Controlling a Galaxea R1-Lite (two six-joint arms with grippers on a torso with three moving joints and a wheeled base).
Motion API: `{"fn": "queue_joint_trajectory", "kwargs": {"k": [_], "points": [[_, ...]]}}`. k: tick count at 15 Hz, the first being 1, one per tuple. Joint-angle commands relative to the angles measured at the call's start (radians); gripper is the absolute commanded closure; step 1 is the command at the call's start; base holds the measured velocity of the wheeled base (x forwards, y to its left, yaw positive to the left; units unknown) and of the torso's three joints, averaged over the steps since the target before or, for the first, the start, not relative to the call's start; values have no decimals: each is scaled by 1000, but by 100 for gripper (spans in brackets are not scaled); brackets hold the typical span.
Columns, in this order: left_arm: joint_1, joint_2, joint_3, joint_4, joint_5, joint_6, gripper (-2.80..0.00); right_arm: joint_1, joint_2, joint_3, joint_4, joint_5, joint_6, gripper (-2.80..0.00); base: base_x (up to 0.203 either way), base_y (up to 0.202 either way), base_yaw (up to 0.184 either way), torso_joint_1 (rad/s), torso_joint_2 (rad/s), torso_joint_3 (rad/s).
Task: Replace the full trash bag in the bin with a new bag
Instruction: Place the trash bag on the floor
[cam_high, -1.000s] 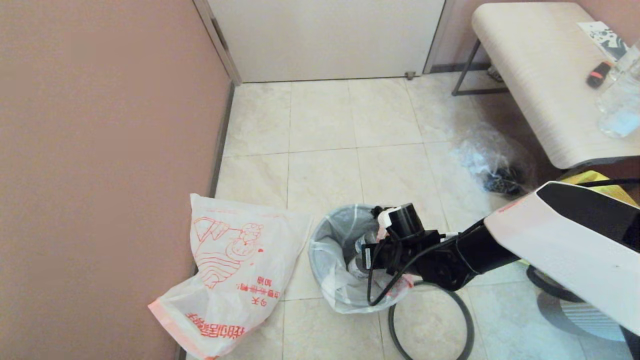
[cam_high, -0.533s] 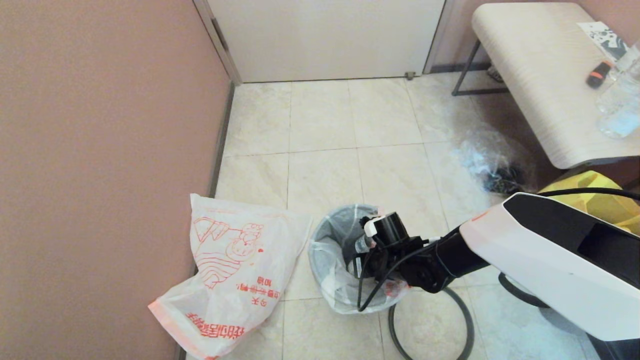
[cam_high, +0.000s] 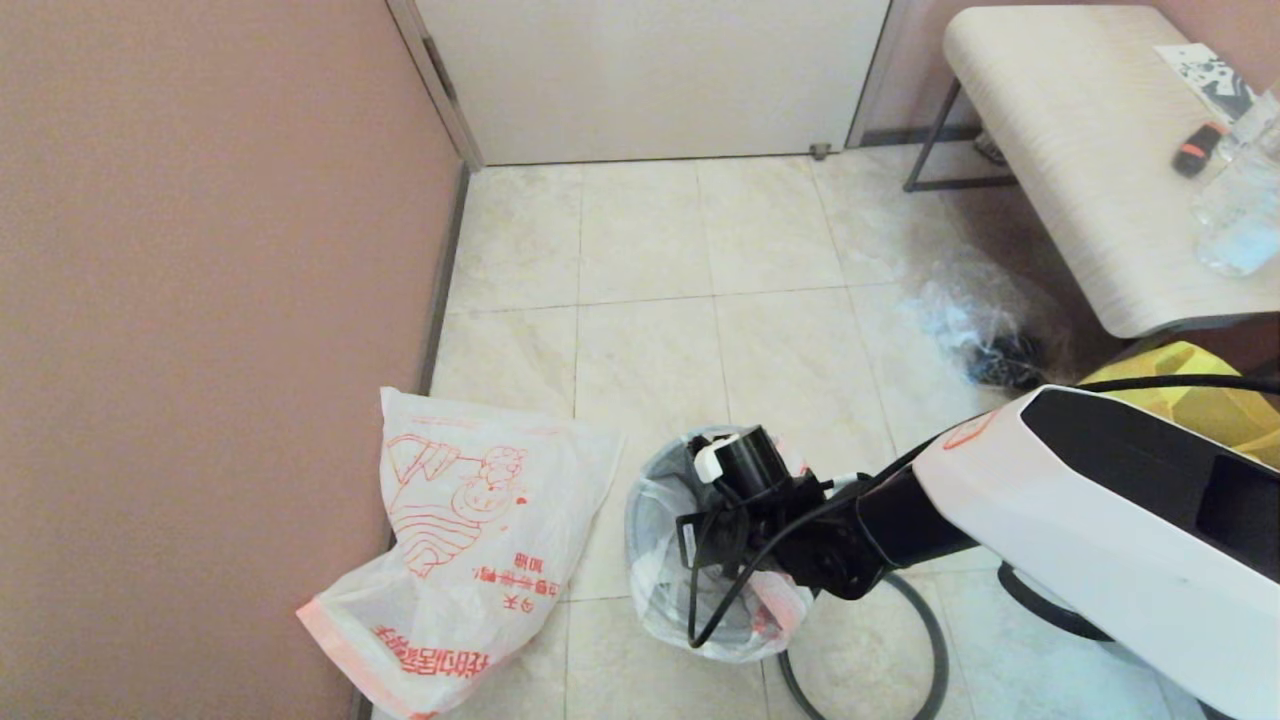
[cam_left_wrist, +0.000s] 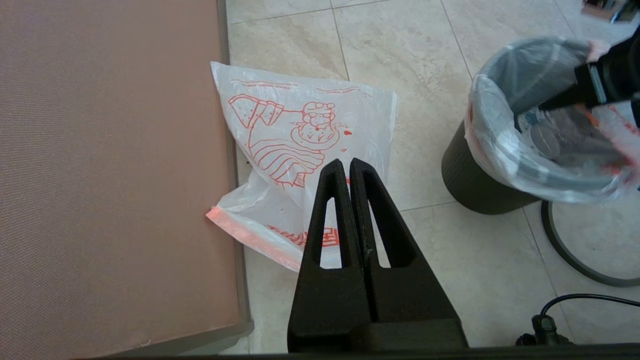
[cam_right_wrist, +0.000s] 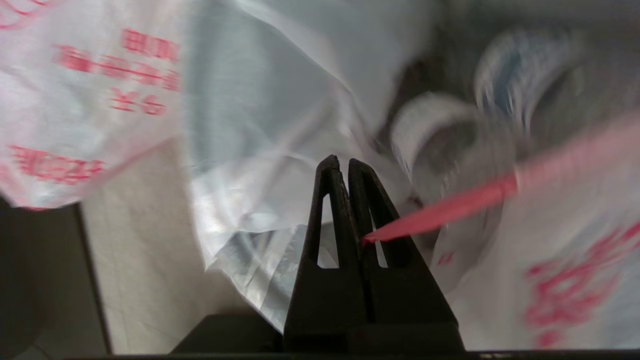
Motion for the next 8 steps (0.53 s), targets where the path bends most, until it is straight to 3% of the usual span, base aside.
{"fn": "queue_joint_trajectory", "kwargs": {"k": [1,8], "points": [[0,1,14,-1,0,1,0,2,-29,-10,2,-2,1,0,0,0,0,0,0,0],[0,1,14,-1,0,1,0,-25,-26,-83,47,-23,-16,0,0,0,0,0,0,0]]}}
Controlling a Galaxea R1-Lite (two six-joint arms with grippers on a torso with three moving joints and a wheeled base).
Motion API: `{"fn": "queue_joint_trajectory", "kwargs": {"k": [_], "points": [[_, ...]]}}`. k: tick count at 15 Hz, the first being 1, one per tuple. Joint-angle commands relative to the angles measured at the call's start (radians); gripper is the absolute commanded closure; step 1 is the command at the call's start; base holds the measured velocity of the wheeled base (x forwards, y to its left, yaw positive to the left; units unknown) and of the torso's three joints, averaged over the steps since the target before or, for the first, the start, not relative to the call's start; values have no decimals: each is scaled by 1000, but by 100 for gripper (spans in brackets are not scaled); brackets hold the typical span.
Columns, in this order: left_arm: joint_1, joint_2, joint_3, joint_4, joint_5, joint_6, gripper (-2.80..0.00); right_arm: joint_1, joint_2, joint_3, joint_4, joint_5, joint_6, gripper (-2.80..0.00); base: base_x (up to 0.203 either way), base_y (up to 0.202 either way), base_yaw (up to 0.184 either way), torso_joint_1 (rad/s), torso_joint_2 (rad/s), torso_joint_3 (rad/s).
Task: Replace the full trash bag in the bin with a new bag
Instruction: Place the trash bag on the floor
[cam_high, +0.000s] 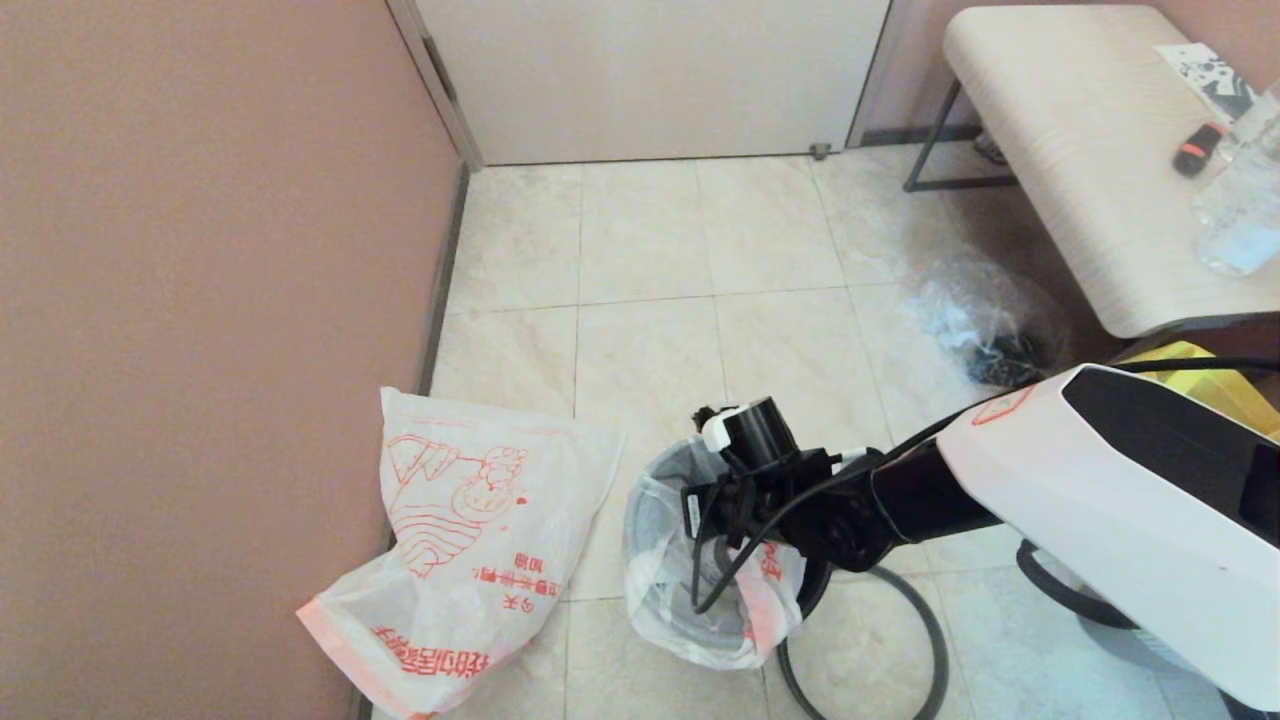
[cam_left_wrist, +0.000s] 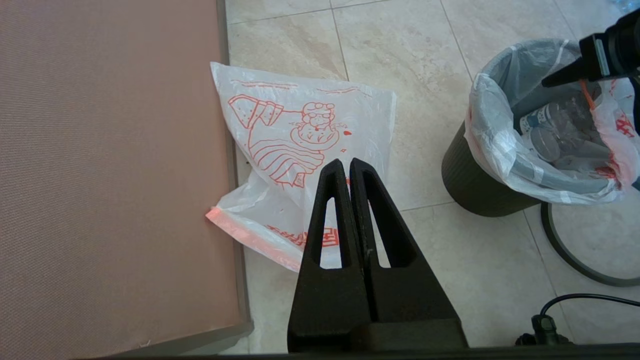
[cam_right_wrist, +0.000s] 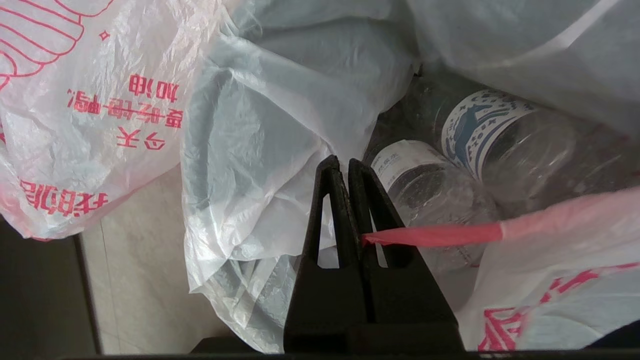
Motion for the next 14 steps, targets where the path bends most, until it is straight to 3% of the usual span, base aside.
{"fn": "queue_joint_trajectory", "kwargs": {"k": [1,14], "points": [[0,1,14,0,0,0,0,0,-6,-45,30,0,2,0,0,0,0,0,0,0],[0,1,14,0,0,0,0,23,-152,-48,108,-1,7,0,0,0,0,0,0,0]]}}
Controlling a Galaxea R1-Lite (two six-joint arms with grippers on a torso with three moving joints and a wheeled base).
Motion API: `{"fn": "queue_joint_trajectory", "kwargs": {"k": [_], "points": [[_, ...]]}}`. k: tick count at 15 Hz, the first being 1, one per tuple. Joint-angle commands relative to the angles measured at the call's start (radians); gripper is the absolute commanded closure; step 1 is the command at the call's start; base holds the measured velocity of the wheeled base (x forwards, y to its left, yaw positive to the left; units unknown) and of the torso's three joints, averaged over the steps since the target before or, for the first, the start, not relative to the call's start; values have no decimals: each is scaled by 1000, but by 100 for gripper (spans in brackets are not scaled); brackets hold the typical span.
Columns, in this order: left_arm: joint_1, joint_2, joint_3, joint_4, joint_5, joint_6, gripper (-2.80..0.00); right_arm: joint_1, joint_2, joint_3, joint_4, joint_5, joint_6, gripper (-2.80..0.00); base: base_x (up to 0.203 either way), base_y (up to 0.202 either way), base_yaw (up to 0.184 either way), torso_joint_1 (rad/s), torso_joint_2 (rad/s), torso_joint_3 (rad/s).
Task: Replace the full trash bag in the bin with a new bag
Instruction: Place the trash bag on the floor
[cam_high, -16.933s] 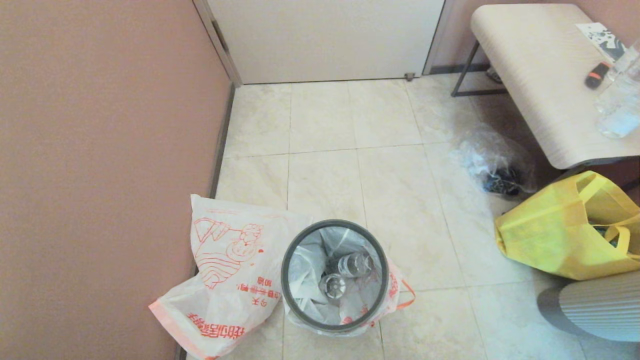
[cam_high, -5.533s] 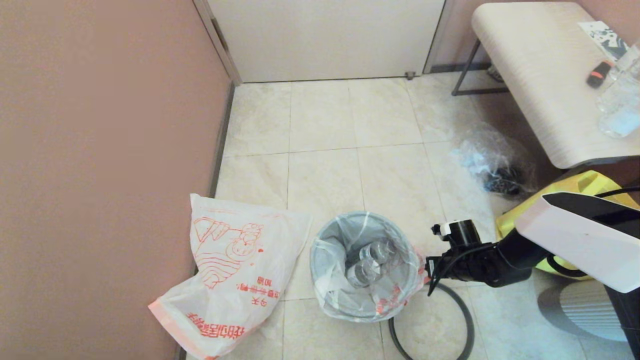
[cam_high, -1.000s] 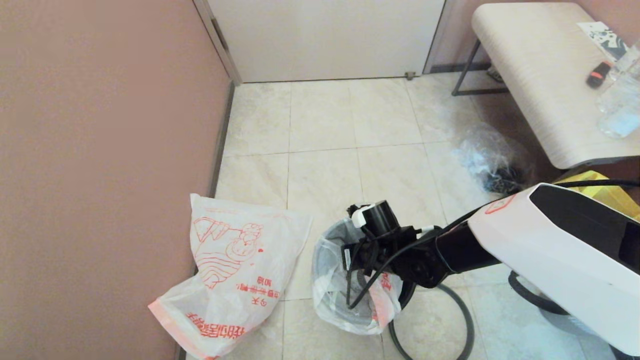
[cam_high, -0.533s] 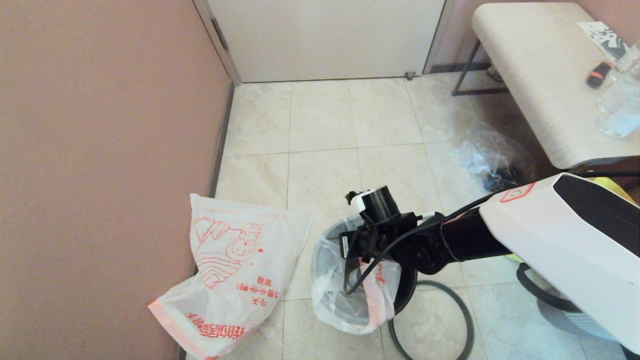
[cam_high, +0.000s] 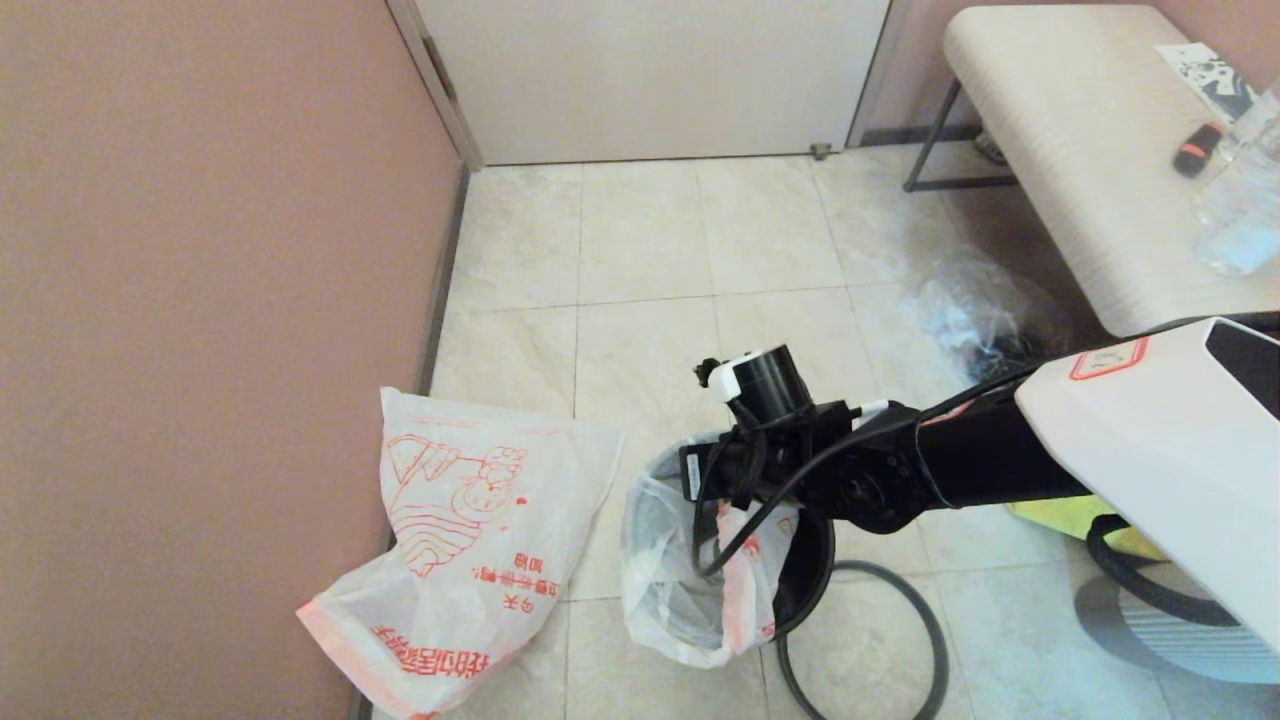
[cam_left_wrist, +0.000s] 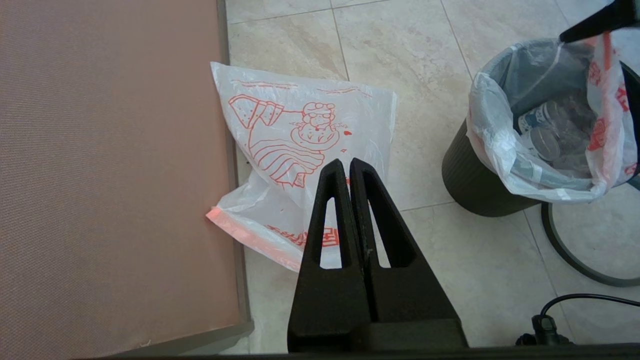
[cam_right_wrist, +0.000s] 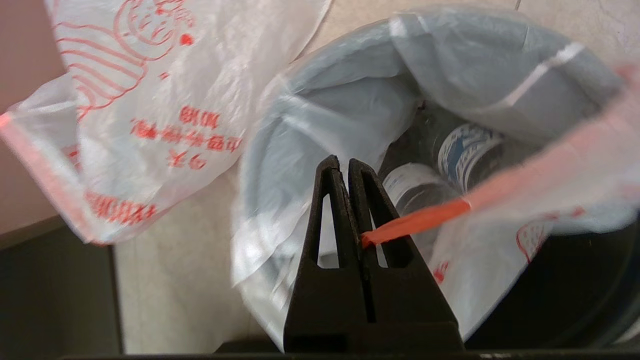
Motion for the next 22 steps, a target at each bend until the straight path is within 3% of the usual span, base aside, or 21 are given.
{"fn": "queue_joint_trajectory", "kwargs": {"k": [1,8,13,19,22], "points": [[0,1,14,0,0,0,0,16,-55,5,15,-1,4,0,0,0,0,0,0,0],[0,1,14,0,0,0,0,86,-235,69,82,-42,4,0,0,0,0,0,0,0],[0,1,14,0,0,0,0,71,-261,124,96,-58,3,0,0,0,0,0,0,0],[0,1,14,0,0,0,0,121,-403,103,140,-97,-3,0,0,0,0,0,0,0],[0,1,14,0,0,0,0,131,-506,29,149,-128,-53,0,0,0,0,0,0,0]]}}
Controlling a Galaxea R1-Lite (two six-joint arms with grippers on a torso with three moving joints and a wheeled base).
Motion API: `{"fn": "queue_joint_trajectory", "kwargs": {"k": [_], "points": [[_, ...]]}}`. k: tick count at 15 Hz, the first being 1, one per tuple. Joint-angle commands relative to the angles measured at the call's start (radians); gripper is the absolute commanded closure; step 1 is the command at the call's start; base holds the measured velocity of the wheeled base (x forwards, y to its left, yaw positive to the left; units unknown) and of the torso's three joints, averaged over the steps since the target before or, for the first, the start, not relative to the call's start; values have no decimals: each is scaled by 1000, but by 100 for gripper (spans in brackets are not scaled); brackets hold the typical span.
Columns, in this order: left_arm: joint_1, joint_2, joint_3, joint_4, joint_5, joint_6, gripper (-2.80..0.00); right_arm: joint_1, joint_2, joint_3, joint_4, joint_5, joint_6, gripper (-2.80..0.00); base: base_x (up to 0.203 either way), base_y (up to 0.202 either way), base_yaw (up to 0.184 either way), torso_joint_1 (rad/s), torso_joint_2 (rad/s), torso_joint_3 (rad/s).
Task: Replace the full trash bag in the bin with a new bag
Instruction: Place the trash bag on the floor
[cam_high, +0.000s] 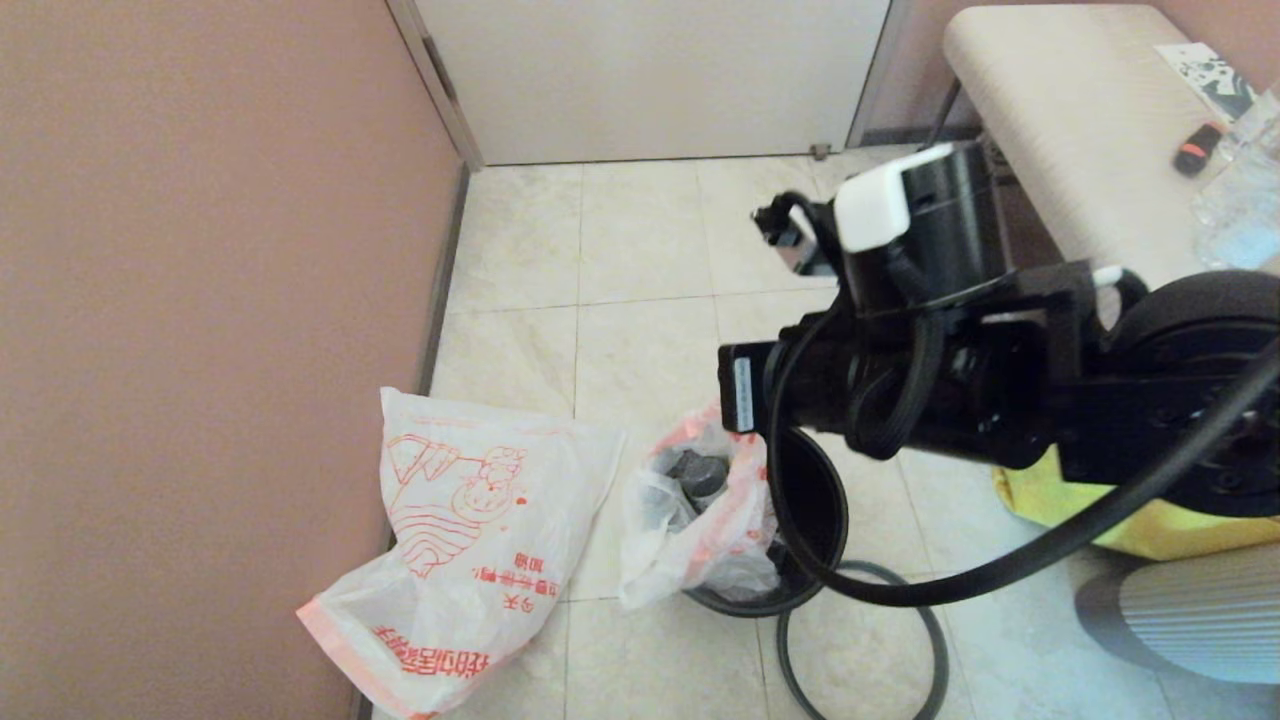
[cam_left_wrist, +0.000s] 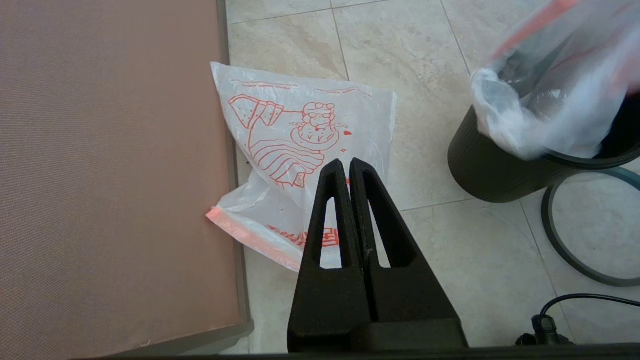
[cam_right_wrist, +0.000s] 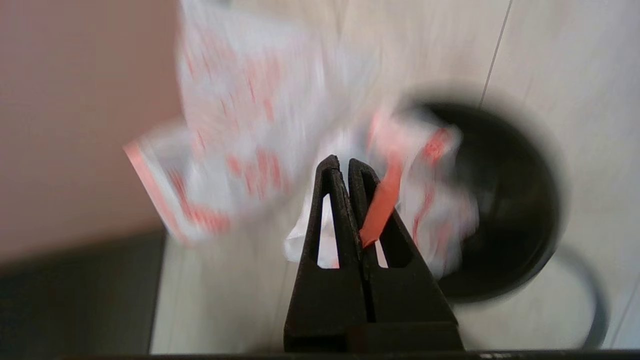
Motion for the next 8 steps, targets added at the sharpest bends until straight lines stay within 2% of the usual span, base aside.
{"fn": "queue_joint_trajectory", "kwargs": {"k": [1,4,8], "points": [[0,0,14,-1,0,0,0,4,-98,-72,1,-20,-47,0,0,0,0,0,0,0],[2,1,14,-1,0,0,0,-5,-129,-199,0,-45,-146,0,0,0,0,0,0,0],[0,1,14,-1,0,0,0,-65,-76,-485,7,-65,-264,0,0,0,0,0,0,0]]}}
